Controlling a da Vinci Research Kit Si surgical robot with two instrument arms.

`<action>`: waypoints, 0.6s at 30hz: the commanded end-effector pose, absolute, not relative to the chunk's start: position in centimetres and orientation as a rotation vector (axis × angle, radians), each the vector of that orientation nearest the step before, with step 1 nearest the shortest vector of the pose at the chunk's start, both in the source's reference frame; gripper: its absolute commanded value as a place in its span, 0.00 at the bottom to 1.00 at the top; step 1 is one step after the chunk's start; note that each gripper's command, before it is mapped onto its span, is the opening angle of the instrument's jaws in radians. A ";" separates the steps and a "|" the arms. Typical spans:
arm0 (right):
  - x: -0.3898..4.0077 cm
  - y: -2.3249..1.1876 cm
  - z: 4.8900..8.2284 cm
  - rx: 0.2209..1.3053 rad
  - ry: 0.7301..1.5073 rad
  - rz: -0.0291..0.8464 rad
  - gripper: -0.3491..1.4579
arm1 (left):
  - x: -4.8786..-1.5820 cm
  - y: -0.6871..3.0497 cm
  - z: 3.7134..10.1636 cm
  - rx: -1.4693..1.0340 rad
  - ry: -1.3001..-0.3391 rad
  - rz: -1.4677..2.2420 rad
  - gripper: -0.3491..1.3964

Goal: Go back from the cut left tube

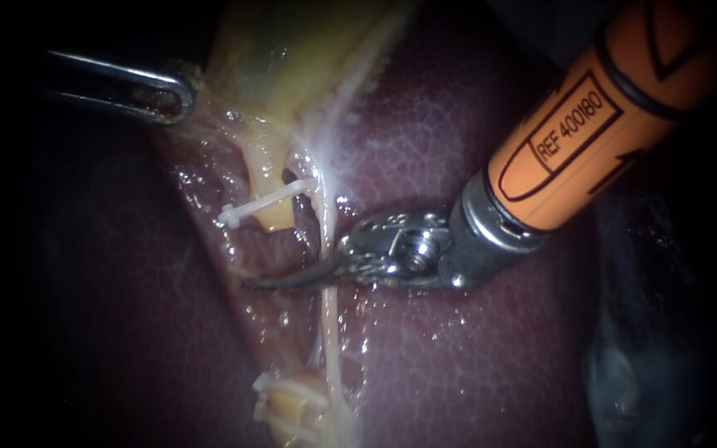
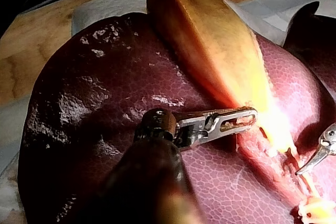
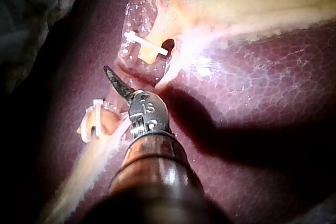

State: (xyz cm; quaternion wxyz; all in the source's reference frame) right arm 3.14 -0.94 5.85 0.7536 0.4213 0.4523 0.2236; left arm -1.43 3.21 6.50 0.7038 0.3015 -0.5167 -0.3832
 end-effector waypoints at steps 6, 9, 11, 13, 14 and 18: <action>3.17 -0.95 5.82 0.933 0.980 0.506 0.84 | -1.43 3.20 6.53 0.669 -1.149 -0.852 0.00; 3.23 -0.94 5.82 0.913 0.989 0.523 0.97 | -1.43 3.20 6.53 0.669 -1.149 -0.851 0.00; 3.23 -0.95 5.82 0.910 0.994 0.519 0.98 | -1.43 3.20 6.53 0.669 -1.149 -0.851 0.00; 3.22 -0.96 5.81 0.896 1.003 0.499 0.99 | -1.43 3.20 6.53 0.669 -1.149 -0.851 0.00; 3.21 -0.96 5.81 0.887 1.007 0.490 0.99 | -1.43 3.20 6.54 0.669 -1.149 -0.851 0.00; 3.08 -1.00 5.74 0.713 1.047 0.435 0.99 | -1.43 3.20 6.55 0.669 -1.149 -0.851 0.00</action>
